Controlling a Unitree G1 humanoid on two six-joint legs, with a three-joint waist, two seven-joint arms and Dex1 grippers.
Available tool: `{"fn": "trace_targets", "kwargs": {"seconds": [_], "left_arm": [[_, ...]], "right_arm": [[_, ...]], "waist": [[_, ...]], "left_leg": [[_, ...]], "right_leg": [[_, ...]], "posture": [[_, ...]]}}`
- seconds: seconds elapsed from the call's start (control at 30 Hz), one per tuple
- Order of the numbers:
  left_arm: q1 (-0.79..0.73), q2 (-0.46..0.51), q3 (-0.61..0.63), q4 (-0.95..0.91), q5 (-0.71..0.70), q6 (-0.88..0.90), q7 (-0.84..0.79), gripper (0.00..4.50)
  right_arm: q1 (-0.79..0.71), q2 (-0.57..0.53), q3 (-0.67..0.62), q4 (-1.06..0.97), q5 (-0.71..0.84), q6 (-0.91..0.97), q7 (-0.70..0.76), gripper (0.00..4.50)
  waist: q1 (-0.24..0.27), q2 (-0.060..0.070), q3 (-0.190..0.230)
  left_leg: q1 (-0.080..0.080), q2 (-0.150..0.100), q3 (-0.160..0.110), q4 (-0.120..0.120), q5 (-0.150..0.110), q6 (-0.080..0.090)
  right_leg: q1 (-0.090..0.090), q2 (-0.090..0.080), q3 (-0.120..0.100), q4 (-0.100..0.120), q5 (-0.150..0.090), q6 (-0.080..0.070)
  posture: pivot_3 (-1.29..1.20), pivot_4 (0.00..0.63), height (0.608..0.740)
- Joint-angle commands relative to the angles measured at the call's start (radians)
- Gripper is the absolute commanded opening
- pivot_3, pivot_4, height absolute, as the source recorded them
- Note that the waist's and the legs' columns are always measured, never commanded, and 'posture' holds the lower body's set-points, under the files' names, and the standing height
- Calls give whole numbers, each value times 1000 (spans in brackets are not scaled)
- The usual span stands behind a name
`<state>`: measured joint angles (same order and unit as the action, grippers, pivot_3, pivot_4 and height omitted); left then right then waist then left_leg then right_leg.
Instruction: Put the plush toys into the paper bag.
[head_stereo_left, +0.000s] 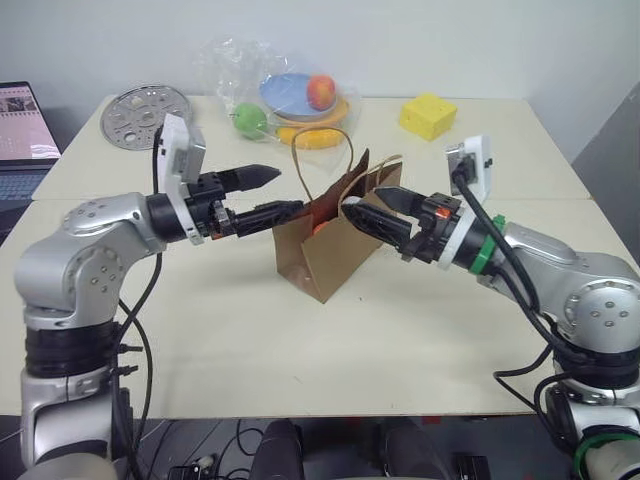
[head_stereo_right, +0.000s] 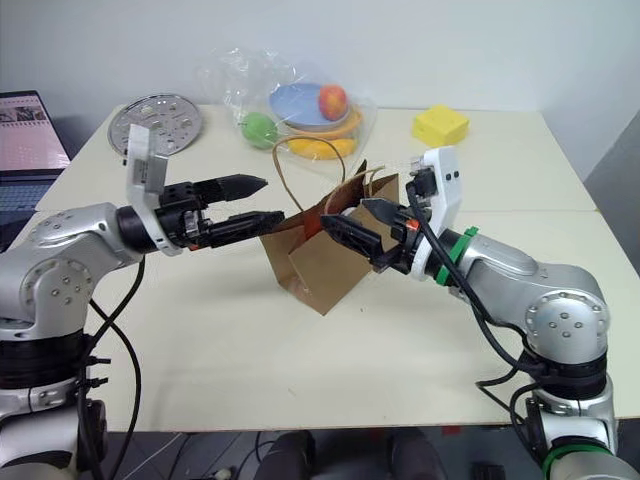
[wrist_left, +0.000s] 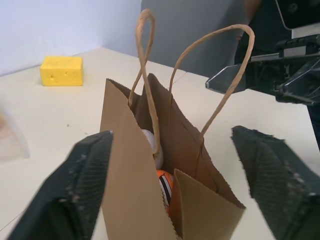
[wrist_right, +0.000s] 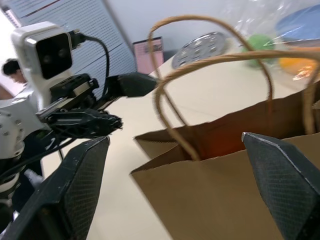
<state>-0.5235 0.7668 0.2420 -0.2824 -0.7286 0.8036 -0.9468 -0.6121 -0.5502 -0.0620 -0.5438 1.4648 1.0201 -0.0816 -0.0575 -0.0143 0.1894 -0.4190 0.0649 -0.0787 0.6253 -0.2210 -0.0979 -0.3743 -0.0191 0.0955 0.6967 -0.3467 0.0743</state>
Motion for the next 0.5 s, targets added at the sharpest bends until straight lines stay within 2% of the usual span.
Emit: {"fn": "trace_targets", "kwargs": {"seconds": [0.03, 0.13, 0.3, 0.5], "left_arm": [[152, 5, 77, -167, -61, 29, 47, 4485], [229, -19, 69, -240, -60, 0, 86, 4485], [279, -137, 25, -273, -27, -57, 220, 4485], [268, -207, -66, -224, 107, -192, 280, 4485]], "right_arm": [[23, -64, -41, -25, 59, 3, 68, 4500], [25, -80, -31, -11, 45, -15, 87, 4500], [11, -63, -14, 0, 18, -34, 69, 4500], [13, -58, -13, 6, -25, -45, 19, 4500]], "waist": [[-1, 0, 0], [3, -1, 1], [11, -1, 0], [21, -1, 0]], "left_leg": [[1, 0, 1, -1, 0, 0], [1, 0, 0, -1, 0, 0], [1, 0, 1, 3, 0, 0], [1, 0, 1, 3, 0, 0]], "right_leg": [[0, 0, 1, 0, 0, 0], [0, 0, 0, 0, 0, 0], [2, 0, 1, 0, 0, 0], [2, 0, 1, 0, 1, 0]], "posture": [[0, 150, 740], [0, 150, 740], [0, 150, 740], [0, 150, 740]]}}
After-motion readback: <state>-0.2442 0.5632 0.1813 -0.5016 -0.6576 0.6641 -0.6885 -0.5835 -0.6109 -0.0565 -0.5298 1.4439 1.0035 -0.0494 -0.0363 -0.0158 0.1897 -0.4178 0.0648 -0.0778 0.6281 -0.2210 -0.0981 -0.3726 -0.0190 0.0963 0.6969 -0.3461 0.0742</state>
